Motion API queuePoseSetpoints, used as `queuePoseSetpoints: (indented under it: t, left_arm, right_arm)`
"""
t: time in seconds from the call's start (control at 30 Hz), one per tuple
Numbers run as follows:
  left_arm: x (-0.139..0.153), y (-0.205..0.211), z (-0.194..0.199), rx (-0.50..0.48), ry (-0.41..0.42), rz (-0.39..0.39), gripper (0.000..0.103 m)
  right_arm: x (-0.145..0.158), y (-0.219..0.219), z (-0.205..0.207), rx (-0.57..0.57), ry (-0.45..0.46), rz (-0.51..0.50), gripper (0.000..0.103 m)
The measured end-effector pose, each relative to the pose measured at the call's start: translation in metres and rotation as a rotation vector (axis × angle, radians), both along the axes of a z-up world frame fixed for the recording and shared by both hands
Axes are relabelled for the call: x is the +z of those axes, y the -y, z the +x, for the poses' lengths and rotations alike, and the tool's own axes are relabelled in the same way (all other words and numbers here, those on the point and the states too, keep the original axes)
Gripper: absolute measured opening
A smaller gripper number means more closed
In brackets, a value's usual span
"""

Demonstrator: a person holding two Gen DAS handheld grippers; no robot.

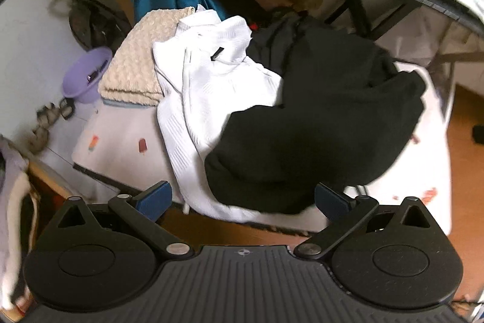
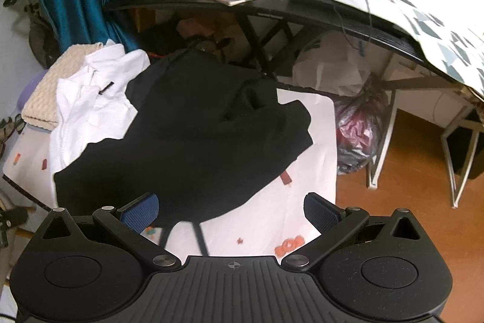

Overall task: Fold clothes
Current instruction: 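Grasp the black garment edge with the right gripper while the left gripper grasps it too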

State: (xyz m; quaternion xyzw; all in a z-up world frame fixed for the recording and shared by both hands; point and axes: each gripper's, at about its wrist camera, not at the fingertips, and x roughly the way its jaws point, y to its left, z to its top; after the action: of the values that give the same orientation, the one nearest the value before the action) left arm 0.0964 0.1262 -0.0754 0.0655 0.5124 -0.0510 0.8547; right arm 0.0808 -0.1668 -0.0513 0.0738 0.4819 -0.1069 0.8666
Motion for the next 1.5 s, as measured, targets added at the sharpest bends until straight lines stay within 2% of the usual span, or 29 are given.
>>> queuePoseSetpoints:
  t: [0.1, 0.2, 0.3, 0.37, 0.5, 0.63, 0.8, 0.83, 0.87, 0.9, 0.93, 1.0, 1.1, 1.2, 1.27, 1.37, 1.5]
  left_arm:
    - [-0.020, 0.010, 0.025, 0.003, -0.025, -0.019, 0.102]
    - [-0.052, 0.021, 0.053, 0.049, -0.118, -0.079, 0.103]
    - [-0.080, 0.039, 0.079, 0.095, -0.175, -0.042, 0.102]
    - [-0.091, 0.050, 0.091, 0.100, -0.191, -0.019, 0.102]
    - [-0.099, 0.064, 0.111, 0.108, -0.196, -0.062, 0.103]
    - [-0.106, 0.076, 0.123, 0.096, -0.196, 0.008, 0.102]
    - [-0.104, 0.079, 0.127, 0.088, -0.198, 0.012, 0.102]
    - [-0.104, 0.078, 0.127, 0.086, -0.198, 0.019, 0.102]
    - [-0.103, 0.077, 0.127, 0.084, -0.198, 0.025, 0.102]
    - [-0.104, 0.077, 0.127, 0.076, -0.200, 0.032, 0.102]
    - [-0.104, 0.076, 0.127, 0.067, -0.201, 0.037, 0.102]
    - [-0.106, 0.076, 0.127, 0.033, -0.200, 0.039, 0.102]
    - [-0.108, 0.077, 0.126, -0.030, -0.189, 0.048, 0.102]
    - [-0.110, 0.079, 0.125, -0.095, -0.180, 0.052, 0.102]
    - [-0.111, 0.082, 0.121, -0.141, -0.176, 0.043, 0.102]
    - [-0.116, 0.087, 0.117, -0.219, -0.166, 0.052, 0.103]
    - [-0.128, 0.096, 0.113, -0.279, -0.169, 0.065, 0.102]
  right_arm:
    - [-0.023, 0.020, 0.030, 0.033, -0.012, -0.007, 0.102]
    - [-0.057, 0.049, 0.070, 0.035, -0.058, 0.064, 0.102]
    - [-0.098, 0.068, 0.107, 0.032, -0.117, 0.083, 0.102]
    - [-0.125, 0.081, 0.132, 0.031, -0.157, 0.096, 0.102]
    - [-0.166, 0.098, 0.176, 0.049, -0.208, 0.082, 0.101]
    - [-0.184, 0.122, 0.208, -0.060, -0.205, 0.129, 0.101]
    - [-0.198, 0.140, 0.238, -0.192, -0.209, 0.208, 0.101]
    - [-0.202, 0.140, 0.242, -0.205, -0.218, 0.219, 0.099]
    - [-0.208, 0.141, 0.245, -0.221, -0.238, 0.231, 0.083]
    - [-0.214, 0.143, 0.247, -0.250, -0.264, 0.245, 0.060]
    - [-0.221, 0.146, 0.247, -0.279, -0.285, 0.271, 0.053]
    - [-0.227, 0.153, 0.237, -0.336, -0.285, 0.356, 0.028]
    - [-0.218, 0.156, 0.207, -0.359, -0.253, 0.383, 0.014]
    - [-0.204, 0.158, 0.168, -0.379, -0.231, 0.402, 0.012]
    - [-0.201, 0.159, 0.137, -0.414, -0.252, 0.425, 0.012]
    - [-0.209, 0.154, 0.095, -0.438, -0.323, 0.432, 0.011]
    - [-0.219, 0.148, 0.053, -0.502, -0.361, 0.465, 0.011]
